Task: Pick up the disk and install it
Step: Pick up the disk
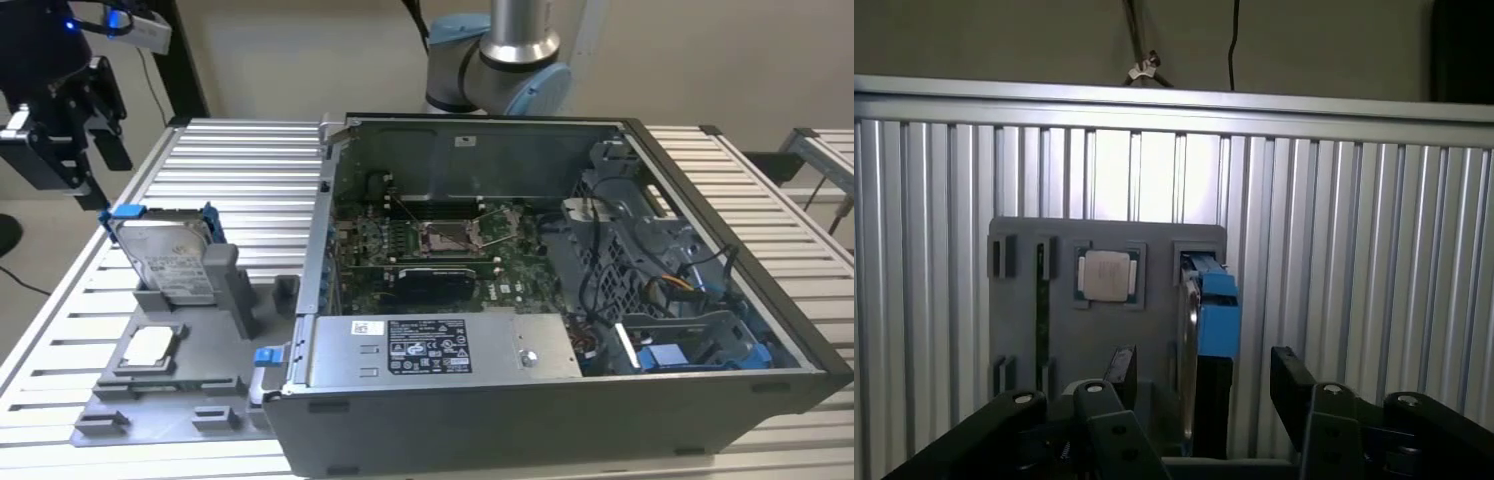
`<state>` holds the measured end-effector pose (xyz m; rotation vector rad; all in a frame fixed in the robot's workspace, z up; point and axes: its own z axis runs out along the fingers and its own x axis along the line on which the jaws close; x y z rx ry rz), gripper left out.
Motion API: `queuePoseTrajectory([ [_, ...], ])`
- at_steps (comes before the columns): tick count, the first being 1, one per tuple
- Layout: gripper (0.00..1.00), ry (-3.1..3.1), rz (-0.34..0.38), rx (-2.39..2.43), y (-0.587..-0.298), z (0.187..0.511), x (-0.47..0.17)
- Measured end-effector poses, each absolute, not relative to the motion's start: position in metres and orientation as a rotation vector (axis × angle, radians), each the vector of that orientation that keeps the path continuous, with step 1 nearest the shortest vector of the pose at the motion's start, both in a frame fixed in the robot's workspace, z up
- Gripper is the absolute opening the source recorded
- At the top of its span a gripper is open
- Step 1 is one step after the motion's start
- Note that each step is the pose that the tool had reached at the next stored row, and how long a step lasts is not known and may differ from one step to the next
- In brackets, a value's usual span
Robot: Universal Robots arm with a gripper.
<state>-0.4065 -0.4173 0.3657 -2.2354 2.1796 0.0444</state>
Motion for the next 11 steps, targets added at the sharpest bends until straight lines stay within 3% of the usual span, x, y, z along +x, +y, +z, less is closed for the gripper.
queuePoseTrajectory([
  [11, 1.00, 2.179, 0.047, -2.238, -0.417, 0.346, -0.404],
])
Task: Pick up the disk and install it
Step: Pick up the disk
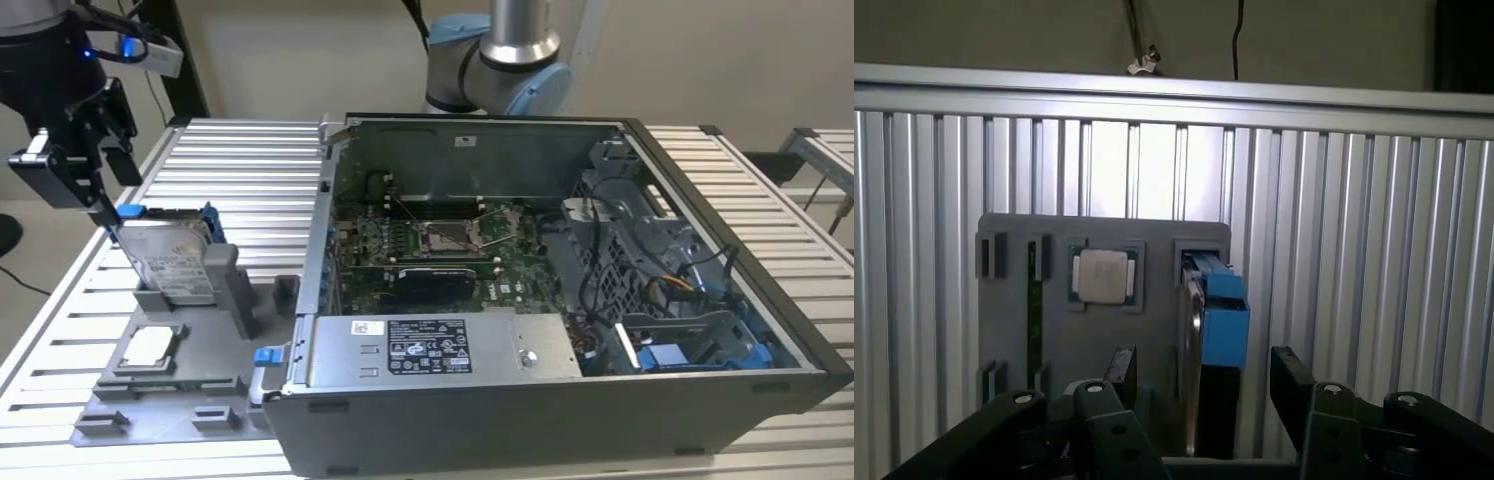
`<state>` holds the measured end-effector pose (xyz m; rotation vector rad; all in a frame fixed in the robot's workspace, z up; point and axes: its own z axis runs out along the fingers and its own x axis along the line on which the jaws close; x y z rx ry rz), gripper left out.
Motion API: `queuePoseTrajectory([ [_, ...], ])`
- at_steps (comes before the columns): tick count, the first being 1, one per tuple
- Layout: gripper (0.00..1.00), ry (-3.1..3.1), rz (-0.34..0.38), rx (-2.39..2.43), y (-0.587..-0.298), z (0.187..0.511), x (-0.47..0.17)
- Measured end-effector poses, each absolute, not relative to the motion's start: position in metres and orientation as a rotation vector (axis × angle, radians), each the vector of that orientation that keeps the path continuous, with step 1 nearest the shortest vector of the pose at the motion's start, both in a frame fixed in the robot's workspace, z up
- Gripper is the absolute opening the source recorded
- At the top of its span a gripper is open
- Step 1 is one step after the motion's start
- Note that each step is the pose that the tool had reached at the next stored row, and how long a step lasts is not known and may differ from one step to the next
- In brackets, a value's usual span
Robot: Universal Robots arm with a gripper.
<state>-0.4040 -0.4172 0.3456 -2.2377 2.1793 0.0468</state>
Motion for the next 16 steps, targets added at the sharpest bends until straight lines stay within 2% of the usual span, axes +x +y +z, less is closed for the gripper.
queuePoseTrajectory([
  [16, 1.00, 2.159, 0.053, -2.263, -0.414, 0.319, -0.404],
])
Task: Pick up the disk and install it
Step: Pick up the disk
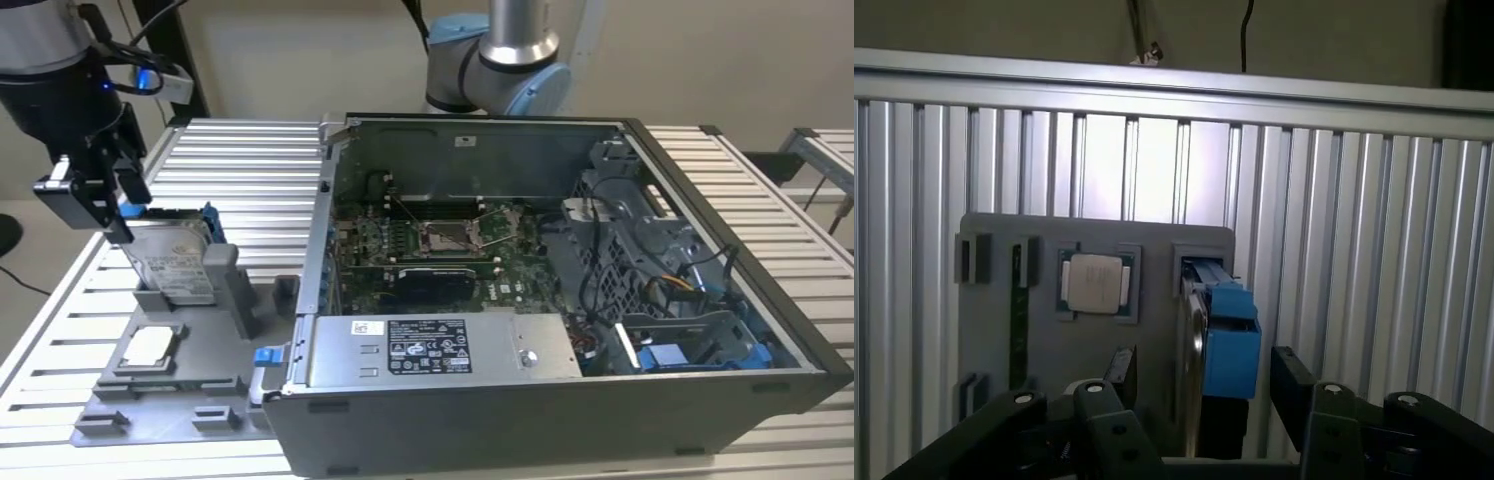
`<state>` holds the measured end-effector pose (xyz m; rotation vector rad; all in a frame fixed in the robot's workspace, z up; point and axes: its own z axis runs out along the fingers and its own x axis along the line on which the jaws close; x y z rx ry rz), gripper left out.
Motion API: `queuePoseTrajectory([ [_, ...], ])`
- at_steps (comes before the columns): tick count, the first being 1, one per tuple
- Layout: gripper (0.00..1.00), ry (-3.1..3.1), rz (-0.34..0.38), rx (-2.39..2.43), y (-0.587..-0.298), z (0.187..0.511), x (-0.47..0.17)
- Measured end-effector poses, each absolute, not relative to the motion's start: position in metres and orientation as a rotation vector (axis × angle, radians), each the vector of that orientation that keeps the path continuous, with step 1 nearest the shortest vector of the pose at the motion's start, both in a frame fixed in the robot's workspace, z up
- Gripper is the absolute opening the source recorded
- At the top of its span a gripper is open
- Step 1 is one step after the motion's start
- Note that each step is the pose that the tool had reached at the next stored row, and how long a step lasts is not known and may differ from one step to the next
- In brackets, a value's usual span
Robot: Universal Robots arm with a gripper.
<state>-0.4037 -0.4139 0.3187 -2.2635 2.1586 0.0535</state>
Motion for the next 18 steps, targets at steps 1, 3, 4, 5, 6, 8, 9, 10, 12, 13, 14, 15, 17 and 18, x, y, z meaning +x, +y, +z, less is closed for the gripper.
queuePoseTrajectory([
  [1, 1.00, 2.157, 0.053, -2.265, -0.413, 0.317, -0.404],
  [3, 1.00, 2.154, 0.053, -2.267, -0.412, 0.314, -0.404],
  [4, 1.00, 2.154, 0.053, -2.268, -0.411, 0.312, -0.404],
  [5, 1.00, 2.153, 0.053, -2.268, -0.410, 0.310, -0.404],
  [6, 1.00, 2.153, 0.053, -2.269, -0.410, 0.308, -0.404],
  [8, 1.00, 2.153, 0.053, -2.269, -0.409, 0.305, -0.404],
  [9, 1.00, 2.153, 0.053, -2.269, -0.408, 0.303, -0.404],
  [10, 1.00, 2.153, 0.053, -2.269, -0.408, 0.301, -0.404],
  [12, 1.00, 2.153, 0.053, -2.269, -0.406, 0.297, -0.404],
  [13, 1.00, 2.153, 0.053, -2.269, -0.406, 0.296, -0.404],
  [14, 1.00, 2.153, 0.053, -2.269, -0.406, 0.294, -0.404],
  [15, 1.00, 2.153, 0.053, -2.269, -0.406, 0.294, -0.404],
  [17, 1.00, 2.153, 0.053, -2.269, -0.406, 0.294, -0.404],
  [18, 1.00, 2.153, 0.053, -2.269, -0.406, 0.294, -0.404],
])
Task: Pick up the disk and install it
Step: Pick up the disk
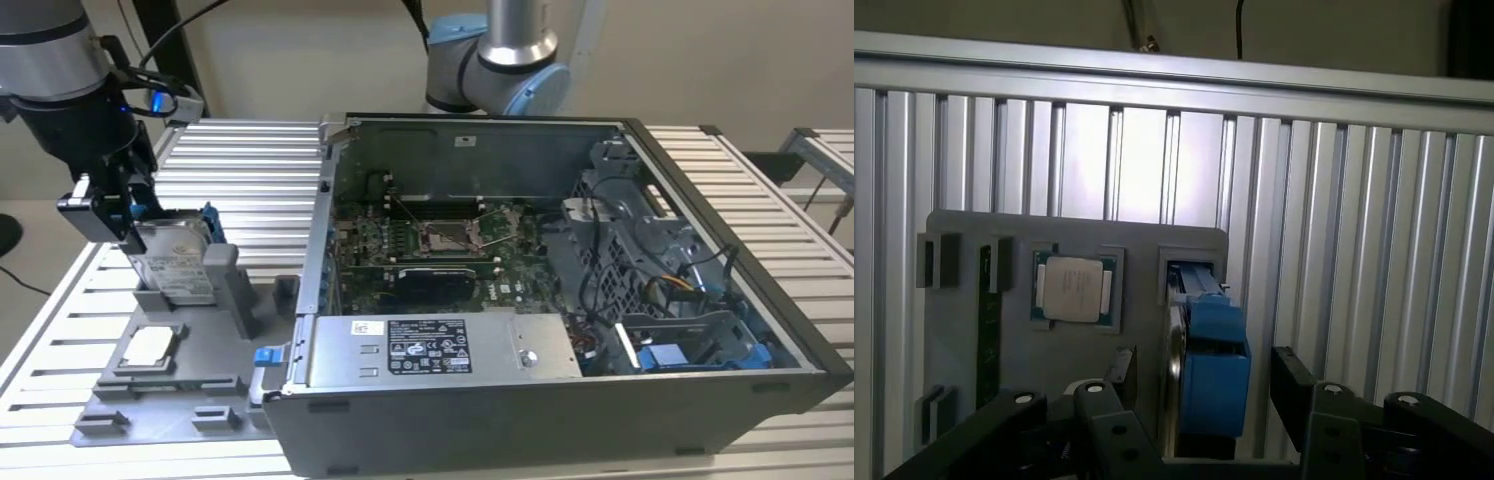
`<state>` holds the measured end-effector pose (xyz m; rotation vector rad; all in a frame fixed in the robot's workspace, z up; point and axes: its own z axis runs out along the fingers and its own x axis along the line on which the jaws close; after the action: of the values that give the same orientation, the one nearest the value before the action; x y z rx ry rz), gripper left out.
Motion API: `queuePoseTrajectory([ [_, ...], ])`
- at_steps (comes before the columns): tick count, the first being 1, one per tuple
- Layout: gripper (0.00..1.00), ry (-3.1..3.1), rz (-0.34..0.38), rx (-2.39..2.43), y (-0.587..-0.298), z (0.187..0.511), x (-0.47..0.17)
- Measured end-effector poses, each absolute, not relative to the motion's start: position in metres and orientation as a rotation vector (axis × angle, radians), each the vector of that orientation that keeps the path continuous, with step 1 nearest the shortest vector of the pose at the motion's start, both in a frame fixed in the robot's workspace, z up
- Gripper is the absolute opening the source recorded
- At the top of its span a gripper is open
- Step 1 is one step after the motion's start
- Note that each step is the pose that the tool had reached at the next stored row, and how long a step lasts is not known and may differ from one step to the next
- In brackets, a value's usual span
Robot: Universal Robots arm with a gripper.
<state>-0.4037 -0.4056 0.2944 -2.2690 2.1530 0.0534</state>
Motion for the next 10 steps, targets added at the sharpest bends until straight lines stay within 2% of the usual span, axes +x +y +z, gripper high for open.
queuePoseTrajectory([
  [10, 1.00, 2.153, 0.052, -2.268, -0.4047, 0.2905, -0.4042],
])
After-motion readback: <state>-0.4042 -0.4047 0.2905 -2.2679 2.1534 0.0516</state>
